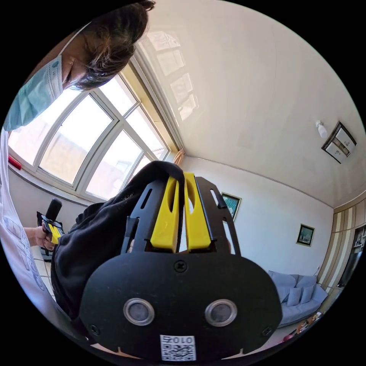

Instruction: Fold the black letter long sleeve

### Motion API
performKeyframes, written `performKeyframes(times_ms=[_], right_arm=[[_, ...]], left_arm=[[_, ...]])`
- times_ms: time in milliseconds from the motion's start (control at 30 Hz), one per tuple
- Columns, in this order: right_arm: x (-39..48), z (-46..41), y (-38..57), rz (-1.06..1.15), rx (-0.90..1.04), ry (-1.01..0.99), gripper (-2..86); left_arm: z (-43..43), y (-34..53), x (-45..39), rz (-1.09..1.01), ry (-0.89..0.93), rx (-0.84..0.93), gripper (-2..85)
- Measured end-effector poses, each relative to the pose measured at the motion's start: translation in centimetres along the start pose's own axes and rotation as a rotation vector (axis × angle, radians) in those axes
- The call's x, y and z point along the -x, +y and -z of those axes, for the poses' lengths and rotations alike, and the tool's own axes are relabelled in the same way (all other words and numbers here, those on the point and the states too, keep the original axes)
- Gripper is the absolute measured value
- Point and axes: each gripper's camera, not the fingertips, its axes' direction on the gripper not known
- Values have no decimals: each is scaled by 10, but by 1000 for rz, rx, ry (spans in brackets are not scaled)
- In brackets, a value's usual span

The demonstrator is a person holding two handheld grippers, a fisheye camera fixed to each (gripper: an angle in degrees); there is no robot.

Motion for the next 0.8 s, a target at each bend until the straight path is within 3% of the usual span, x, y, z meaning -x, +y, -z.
performKeyframes(times_ms=[467, 667, 800], right_arm=[[50, -6, -36, 136, 30, 120, 36], [60, -24, -36, 151, 52, 144, 36], [61, -37, -34, 142, 54, 154, 36]], left_arm=[[-108, 24, 28, 7, 68, 145, 62], [-122, 35, 31, 88, 230, 109, 90], [-128, 22, 5, 109, 101, 79, 89]])
